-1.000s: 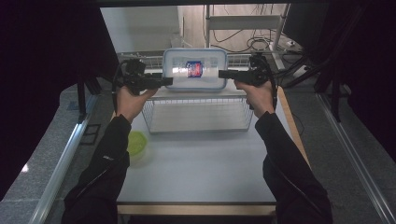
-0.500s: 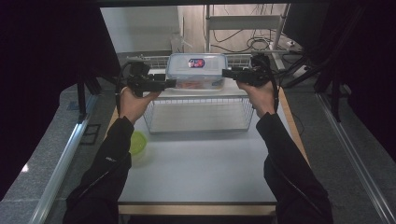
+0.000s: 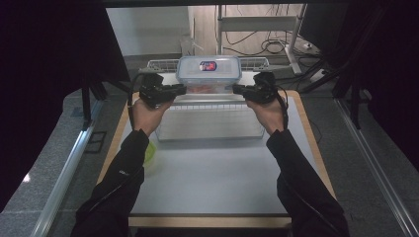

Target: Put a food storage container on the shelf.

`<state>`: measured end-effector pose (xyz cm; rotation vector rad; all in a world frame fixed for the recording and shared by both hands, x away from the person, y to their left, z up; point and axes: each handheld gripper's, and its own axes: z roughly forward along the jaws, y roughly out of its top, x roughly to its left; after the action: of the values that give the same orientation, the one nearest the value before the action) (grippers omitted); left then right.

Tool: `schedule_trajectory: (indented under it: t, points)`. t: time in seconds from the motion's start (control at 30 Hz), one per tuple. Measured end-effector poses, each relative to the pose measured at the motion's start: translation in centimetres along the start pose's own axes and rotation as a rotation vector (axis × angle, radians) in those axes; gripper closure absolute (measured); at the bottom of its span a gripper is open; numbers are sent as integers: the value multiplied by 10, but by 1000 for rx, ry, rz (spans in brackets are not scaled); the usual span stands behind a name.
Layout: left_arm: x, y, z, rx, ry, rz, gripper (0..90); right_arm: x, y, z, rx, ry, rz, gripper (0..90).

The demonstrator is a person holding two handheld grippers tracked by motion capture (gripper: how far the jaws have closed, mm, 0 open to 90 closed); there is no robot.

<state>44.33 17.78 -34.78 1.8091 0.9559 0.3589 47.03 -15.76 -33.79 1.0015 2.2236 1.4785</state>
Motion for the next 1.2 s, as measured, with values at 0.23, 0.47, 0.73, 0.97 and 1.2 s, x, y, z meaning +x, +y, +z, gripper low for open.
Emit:
schedule_trajectory:
  t: [0.23,0.47,0.73,0.97,1.2]
  points:
    - [-5,-2,1,5,-8,17,746,-3,-1,-1,-3,-3,4,848]
    - [-16,-15,-11,3,-29,58,609,3,-8,-12,-5,22,-5,643]
    - [-29,-42,-25,-3,5,108,359,16,-24,-22,-6,27,-47,390]
    - [-40,-69,-37,6,28,144,251,28,-43,-29,-10,50,-83,219]
    - [-49,-97,-43,-3,11,120,165,35,-65,-31,21,36,-130,117]
